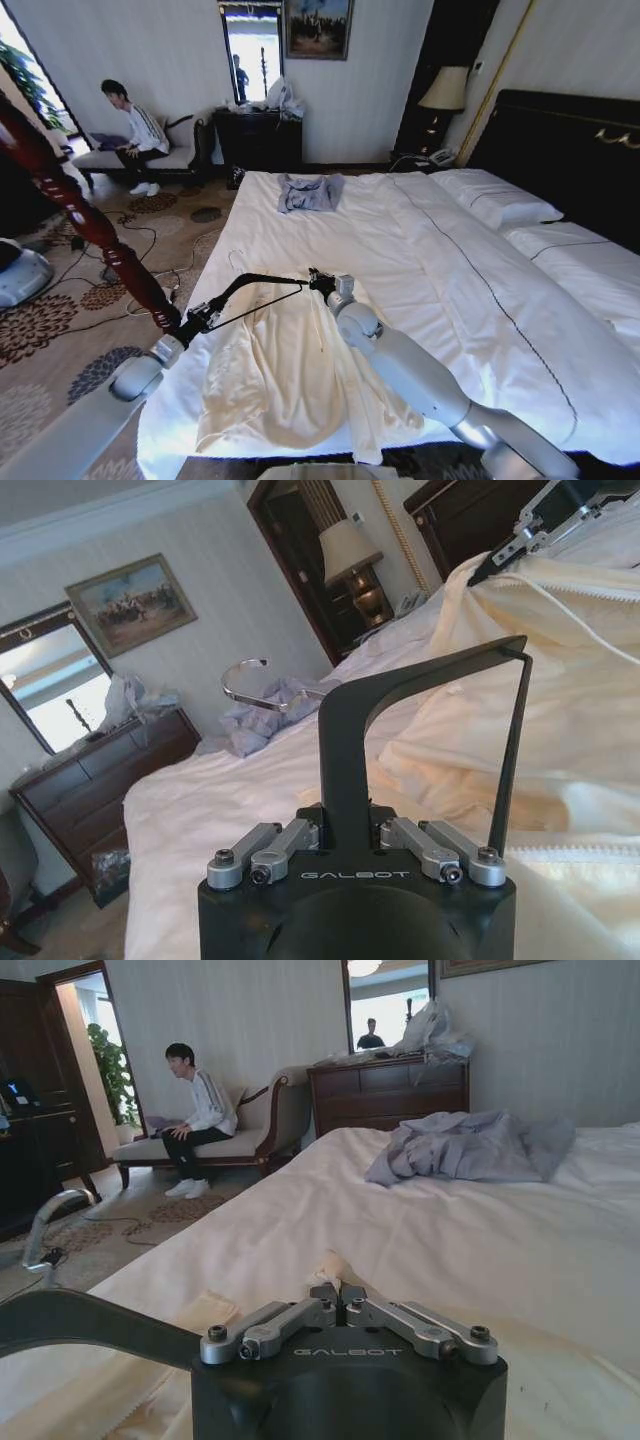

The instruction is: Pick up the clothes from the bed and hang them on the clothes hanger.

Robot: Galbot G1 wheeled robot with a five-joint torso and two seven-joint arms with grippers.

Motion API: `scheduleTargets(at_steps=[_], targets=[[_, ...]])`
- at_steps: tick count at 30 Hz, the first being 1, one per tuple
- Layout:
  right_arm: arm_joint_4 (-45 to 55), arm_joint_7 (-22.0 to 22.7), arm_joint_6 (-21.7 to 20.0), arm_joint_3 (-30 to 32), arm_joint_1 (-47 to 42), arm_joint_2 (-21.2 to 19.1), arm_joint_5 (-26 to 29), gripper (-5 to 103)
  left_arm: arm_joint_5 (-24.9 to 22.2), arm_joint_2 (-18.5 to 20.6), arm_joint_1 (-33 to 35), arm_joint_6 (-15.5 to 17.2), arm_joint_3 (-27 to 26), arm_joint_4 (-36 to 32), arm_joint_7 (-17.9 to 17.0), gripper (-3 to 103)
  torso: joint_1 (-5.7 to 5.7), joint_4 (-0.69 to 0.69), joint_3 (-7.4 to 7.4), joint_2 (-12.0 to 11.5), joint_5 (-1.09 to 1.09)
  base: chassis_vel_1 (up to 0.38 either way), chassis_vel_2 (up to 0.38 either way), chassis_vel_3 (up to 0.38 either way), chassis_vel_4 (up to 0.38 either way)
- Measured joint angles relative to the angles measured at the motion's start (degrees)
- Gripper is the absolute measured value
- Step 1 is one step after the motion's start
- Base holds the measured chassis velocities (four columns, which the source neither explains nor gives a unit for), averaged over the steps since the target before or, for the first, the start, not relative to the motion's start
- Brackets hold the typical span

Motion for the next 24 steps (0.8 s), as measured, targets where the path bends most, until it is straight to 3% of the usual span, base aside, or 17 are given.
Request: scheduleTargets(at_steps=[16,24], targets=[[-0.03,0.02,0.06,-1.29,0.41,1.02,1.09,0,1.02,-3.7,-3.9,-0.37,5.48,2.87,-0.84,21,-0.01,0.0,0.0,0.0,0.0,0.0,0.0,0.0,0.0],[1.27,0.05,-0.14,-1.25,-0.49,0.89,2.29,0,1.51,-6.59,-10.03,-1.08,10.88,6.46,-2.08,21,-0.01,0.0,0.0,0.0,0.01,0.0,0.0,0.0,0.0]])
